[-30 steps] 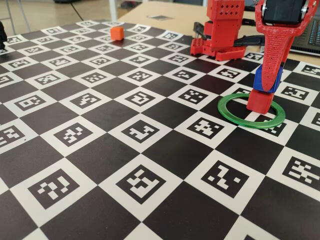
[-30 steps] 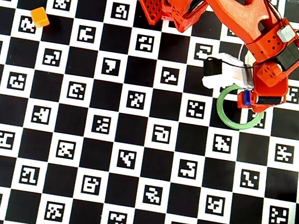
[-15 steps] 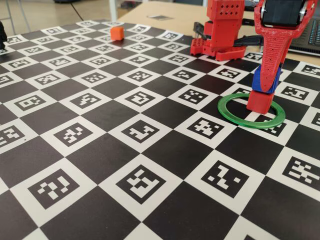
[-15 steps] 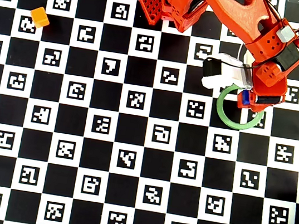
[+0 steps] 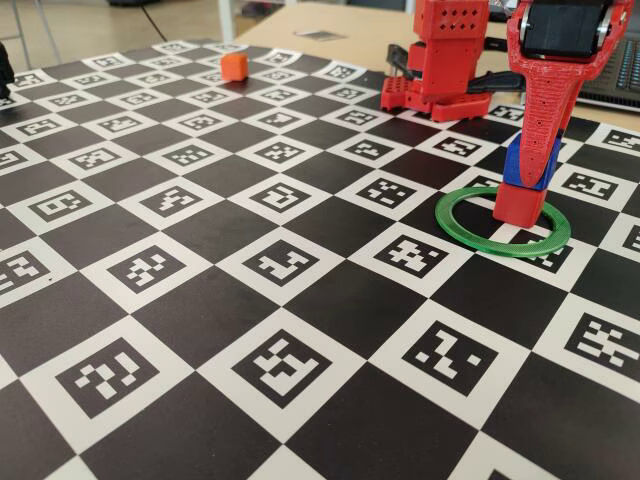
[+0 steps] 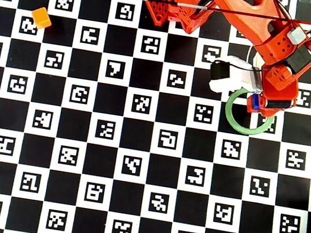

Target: Grab the red cube then put it in the green circle then put the blue cube on top and finally the orange cube on top

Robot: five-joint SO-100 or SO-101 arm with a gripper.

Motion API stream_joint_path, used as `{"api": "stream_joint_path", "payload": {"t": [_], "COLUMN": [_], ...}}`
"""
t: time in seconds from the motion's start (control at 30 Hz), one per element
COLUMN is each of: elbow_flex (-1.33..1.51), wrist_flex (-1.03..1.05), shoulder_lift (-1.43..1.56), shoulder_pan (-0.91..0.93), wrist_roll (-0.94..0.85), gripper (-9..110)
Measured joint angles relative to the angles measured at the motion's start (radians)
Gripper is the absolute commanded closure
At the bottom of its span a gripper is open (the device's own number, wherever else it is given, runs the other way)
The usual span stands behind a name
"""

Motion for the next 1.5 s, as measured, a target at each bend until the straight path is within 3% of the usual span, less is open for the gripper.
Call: {"api": "stream_joint_path", "payload": {"t": [0.63, 1.0, 1.5], "elbow_flex": [0.006, 0.008, 0.002], "wrist_flex": [0.0, 0.026, 0.118], "shoulder_lift": [0.002, 0.0, 0.0], "shoulder_pan": [0.011, -0.018, -0.043], "wrist_roll": [-0.002, 0.026, 0.049], "gripper": [87, 60, 57]}}
